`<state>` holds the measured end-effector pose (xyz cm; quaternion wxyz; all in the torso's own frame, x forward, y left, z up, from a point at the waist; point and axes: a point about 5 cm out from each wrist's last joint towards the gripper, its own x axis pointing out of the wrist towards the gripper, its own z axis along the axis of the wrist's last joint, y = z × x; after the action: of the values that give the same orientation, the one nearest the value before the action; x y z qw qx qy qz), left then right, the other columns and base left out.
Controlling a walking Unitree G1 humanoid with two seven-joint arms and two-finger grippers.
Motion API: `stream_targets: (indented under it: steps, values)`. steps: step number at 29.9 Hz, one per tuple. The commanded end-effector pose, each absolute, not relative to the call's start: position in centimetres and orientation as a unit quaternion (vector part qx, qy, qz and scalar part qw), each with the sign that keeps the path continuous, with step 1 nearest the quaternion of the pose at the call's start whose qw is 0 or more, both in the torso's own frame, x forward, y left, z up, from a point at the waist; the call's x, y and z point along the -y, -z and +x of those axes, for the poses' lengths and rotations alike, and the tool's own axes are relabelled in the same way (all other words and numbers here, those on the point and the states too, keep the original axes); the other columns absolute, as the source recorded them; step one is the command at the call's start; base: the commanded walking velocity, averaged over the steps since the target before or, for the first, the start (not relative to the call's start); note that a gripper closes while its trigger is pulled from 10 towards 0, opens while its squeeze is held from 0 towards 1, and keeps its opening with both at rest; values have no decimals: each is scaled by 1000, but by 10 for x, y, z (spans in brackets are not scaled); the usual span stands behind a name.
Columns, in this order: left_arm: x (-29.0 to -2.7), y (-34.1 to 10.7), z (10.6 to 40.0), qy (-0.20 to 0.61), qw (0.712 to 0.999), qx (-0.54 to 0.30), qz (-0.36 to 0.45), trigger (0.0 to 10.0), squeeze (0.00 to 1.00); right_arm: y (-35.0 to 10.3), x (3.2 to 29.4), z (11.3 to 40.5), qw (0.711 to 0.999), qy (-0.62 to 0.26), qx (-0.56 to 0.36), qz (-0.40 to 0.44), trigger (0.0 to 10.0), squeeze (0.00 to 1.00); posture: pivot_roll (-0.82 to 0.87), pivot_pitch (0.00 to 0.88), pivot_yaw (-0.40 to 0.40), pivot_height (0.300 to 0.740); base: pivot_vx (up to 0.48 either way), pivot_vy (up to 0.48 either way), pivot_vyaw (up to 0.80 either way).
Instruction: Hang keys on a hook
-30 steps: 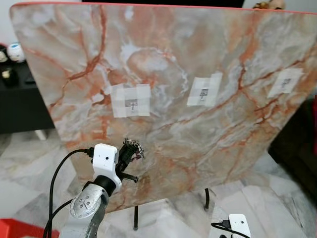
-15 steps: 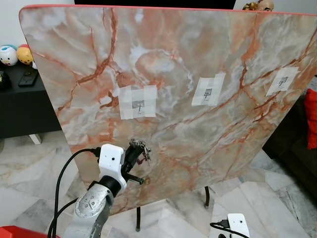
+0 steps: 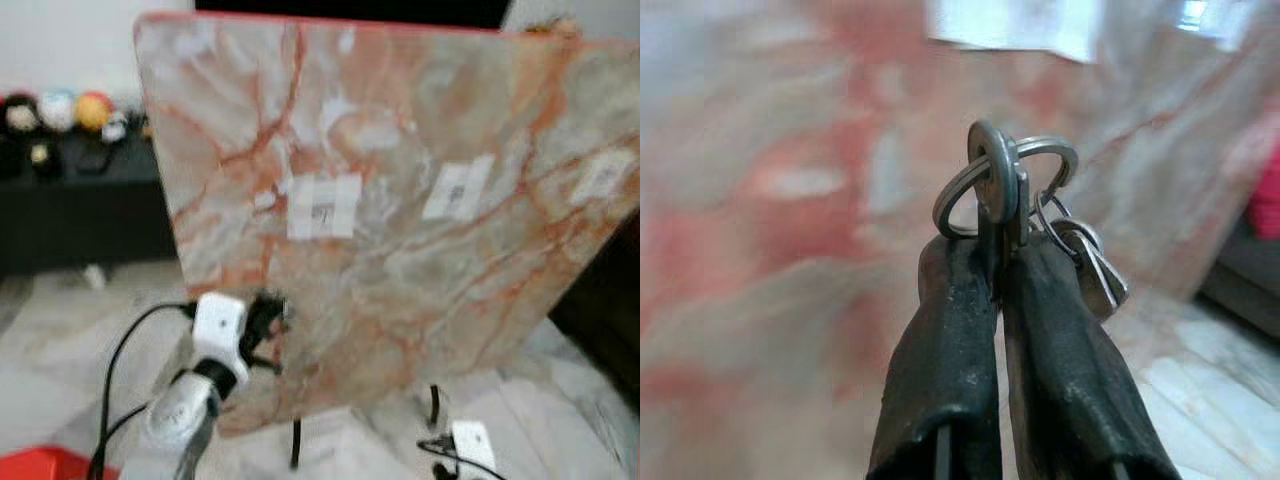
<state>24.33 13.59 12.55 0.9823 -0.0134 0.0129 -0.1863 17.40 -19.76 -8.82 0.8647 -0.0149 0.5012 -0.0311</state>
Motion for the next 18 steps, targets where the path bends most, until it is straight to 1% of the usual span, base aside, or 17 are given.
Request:
stream_targets:
  steps: [1, 11, 18]
  values:
    - [-125, -132, 243, 209, 978, -1, -14, 10000, 0, 89, 208, 169, 861, 44, -506, -22, 10000, 0, 83, 0, -111, 740, 0, 0, 0]
    - [-120, -135, 242, 220, 975, 11, -16, 10000, 0, 88, 208, 170, 863, 46, -503, -20, 10000, 0, 85, 0, -114, 740, 0, 0, 0]
    - [-108, -138, 242, 239, 971, 14, -13, 10000, 0, 88, 208, 170, 863, 43, -502, -24, 10000, 0, 88, 0, -115, 740, 0, 0, 0]
